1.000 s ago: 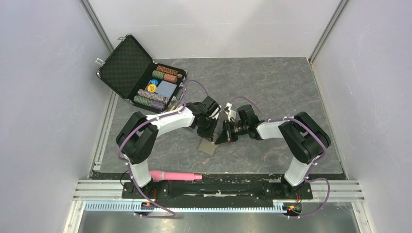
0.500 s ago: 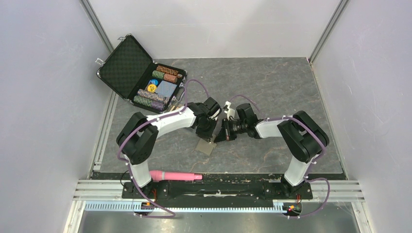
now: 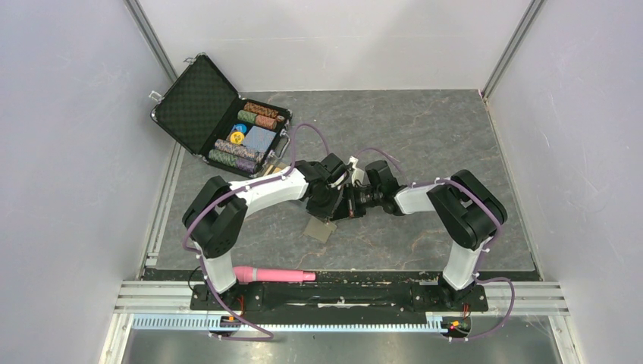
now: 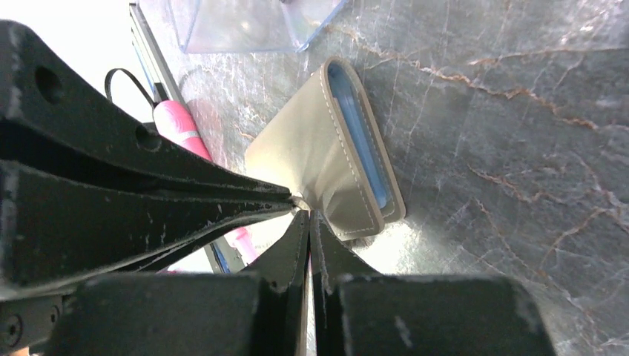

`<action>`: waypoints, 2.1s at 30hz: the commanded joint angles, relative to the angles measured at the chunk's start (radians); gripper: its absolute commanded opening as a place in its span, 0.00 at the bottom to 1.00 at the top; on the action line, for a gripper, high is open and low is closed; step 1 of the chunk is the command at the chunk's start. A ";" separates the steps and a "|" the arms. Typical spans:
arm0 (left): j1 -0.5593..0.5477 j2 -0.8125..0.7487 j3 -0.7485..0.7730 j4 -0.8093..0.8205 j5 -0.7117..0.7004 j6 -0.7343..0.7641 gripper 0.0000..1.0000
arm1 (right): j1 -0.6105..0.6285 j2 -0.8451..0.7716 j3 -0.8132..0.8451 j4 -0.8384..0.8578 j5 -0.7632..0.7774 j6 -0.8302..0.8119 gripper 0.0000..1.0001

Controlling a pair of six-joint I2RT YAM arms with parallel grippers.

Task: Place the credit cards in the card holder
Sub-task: Close the card holder at the center of the board.

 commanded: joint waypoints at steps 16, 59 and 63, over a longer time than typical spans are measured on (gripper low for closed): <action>-0.005 -0.037 0.020 -0.030 -0.077 -0.008 0.02 | 0.006 0.045 0.048 -0.044 0.060 -0.031 0.00; -0.005 0.023 -0.038 0.001 -0.048 0.004 0.02 | 0.070 0.083 0.070 -0.023 0.020 -0.052 0.00; -0.005 0.028 -0.055 0.013 -0.078 0.009 0.02 | 0.079 0.088 0.071 -0.070 0.030 -0.091 0.00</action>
